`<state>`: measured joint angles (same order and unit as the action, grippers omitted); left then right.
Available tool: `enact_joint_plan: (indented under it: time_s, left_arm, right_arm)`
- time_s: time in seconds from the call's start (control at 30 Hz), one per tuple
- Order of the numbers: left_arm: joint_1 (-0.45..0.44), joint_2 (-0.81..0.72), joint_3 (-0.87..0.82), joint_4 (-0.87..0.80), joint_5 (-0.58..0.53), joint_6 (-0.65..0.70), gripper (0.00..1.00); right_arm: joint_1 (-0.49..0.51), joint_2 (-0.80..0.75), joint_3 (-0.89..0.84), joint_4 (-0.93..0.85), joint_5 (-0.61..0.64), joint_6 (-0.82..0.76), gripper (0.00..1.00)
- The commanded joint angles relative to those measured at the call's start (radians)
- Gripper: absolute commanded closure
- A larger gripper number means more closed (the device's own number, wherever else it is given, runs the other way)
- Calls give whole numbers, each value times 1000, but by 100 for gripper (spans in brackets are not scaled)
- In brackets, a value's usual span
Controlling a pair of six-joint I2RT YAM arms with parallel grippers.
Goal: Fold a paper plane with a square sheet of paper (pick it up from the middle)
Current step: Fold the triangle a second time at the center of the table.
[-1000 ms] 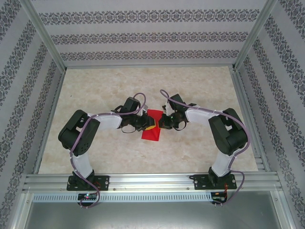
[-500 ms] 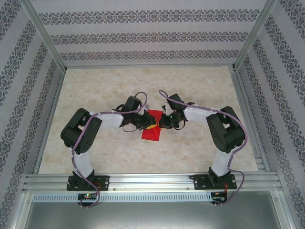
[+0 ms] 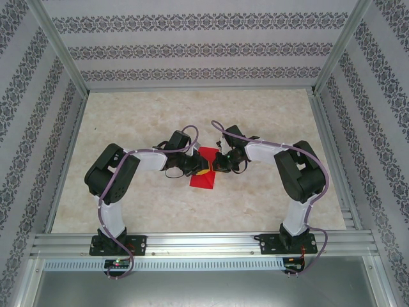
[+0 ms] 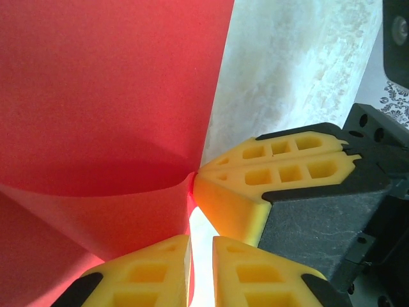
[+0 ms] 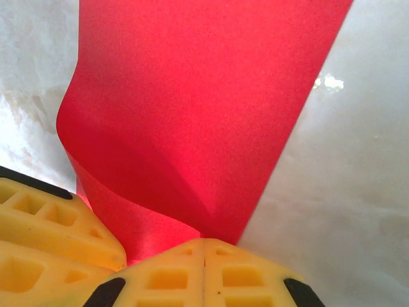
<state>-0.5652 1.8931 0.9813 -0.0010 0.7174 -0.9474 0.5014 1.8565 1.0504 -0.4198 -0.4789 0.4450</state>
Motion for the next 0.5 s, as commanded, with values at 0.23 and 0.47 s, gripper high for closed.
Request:
enact_joint_plan:
  time_s: [0.23, 0.47]
  left_arm:
    - [-7, 15, 17, -47, -27, 35, 82]
    - [-7, 19, 13, -56, -35, 32, 82]
  right_arm:
    - [-6, 19, 32, 4, 10, -25, 94]
    - [-8, 17, 33, 13, 0, -30, 95]
